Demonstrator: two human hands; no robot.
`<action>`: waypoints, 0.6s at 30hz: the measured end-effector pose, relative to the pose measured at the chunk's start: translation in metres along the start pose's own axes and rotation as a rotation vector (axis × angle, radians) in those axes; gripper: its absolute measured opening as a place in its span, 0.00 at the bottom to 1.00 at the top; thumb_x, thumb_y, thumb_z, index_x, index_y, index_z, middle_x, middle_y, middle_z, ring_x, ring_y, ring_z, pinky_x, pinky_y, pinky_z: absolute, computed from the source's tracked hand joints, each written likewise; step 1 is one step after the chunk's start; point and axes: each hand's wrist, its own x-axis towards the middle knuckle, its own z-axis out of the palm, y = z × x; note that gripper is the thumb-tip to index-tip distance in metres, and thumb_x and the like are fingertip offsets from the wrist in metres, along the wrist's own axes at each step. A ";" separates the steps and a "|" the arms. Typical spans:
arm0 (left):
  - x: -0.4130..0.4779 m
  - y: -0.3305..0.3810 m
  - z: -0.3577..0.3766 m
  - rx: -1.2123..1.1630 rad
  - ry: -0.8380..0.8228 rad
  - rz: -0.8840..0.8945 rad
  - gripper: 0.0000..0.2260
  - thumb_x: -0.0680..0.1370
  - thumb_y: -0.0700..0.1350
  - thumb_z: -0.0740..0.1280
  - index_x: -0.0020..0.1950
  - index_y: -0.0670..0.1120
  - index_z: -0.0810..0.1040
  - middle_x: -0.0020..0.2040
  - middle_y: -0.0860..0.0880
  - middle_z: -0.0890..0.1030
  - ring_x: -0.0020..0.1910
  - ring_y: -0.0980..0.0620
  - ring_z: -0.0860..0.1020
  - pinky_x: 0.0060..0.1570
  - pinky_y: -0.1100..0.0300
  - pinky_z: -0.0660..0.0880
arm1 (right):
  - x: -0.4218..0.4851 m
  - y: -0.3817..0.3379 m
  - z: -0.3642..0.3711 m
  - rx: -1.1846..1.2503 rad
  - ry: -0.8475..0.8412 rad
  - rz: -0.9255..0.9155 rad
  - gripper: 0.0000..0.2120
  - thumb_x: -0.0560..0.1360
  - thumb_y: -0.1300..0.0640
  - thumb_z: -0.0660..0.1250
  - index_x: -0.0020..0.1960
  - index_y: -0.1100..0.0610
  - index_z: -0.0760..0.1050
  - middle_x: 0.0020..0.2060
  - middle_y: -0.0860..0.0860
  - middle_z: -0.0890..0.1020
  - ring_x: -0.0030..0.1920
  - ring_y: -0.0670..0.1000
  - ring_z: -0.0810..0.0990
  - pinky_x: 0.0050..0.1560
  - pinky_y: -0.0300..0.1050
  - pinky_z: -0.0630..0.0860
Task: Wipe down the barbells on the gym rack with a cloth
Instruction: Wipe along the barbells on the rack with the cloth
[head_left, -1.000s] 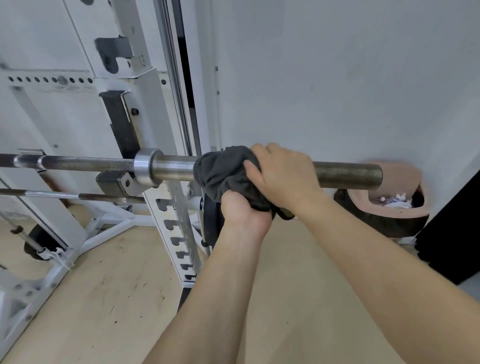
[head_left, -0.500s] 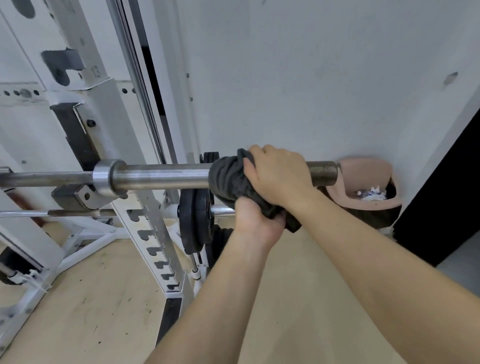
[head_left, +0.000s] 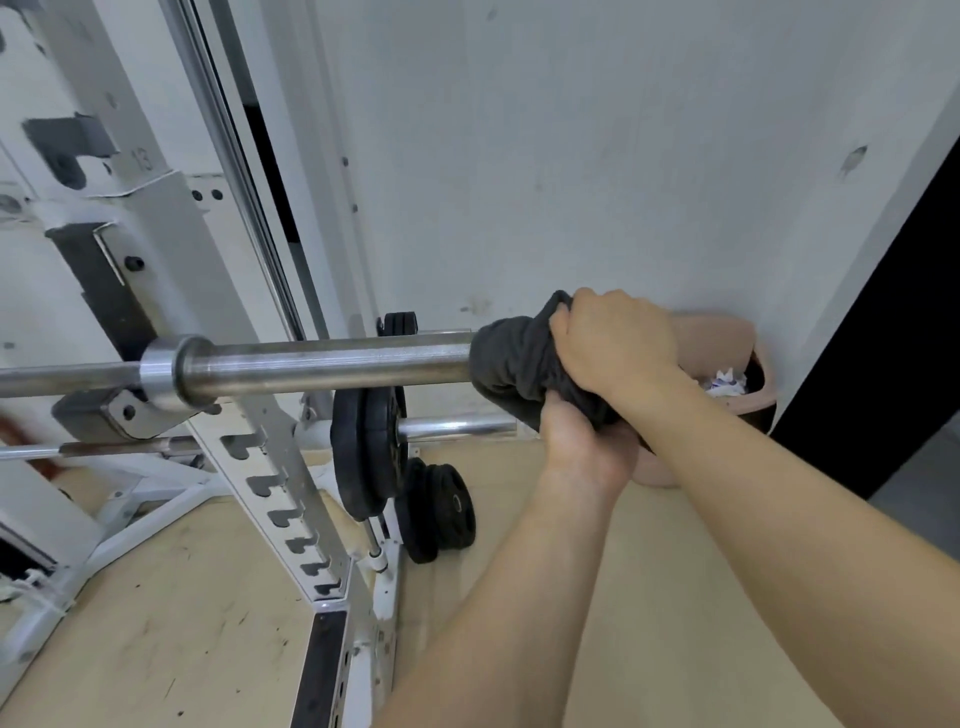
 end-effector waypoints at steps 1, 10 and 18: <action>-0.004 0.005 -0.003 -0.003 -0.015 -0.011 0.19 0.83 0.50 0.57 0.68 0.44 0.78 0.63 0.41 0.81 0.64 0.42 0.77 0.65 0.47 0.73 | 0.000 -0.010 0.001 0.001 0.016 -0.037 0.20 0.83 0.47 0.51 0.52 0.59 0.76 0.47 0.60 0.82 0.46 0.63 0.80 0.41 0.50 0.64; -0.054 0.162 -0.034 -0.181 0.037 0.348 0.18 0.84 0.46 0.55 0.66 0.41 0.78 0.63 0.38 0.80 0.62 0.38 0.77 0.64 0.42 0.72 | -0.030 -0.141 0.007 0.211 0.061 -0.357 0.21 0.80 0.45 0.55 0.63 0.56 0.75 0.51 0.58 0.79 0.47 0.60 0.77 0.49 0.55 0.71; -0.064 0.202 -0.059 -0.169 -0.059 0.440 0.19 0.83 0.52 0.57 0.67 0.43 0.76 0.62 0.40 0.81 0.62 0.40 0.78 0.60 0.45 0.76 | -0.031 -0.176 0.004 0.238 0.020 -0.486 0.26 0.82 0.44 0.51 0.73 0.57 0.68 0.64 0.59 0.76 0.61 0.60 0.75 0.63 0.56 0.70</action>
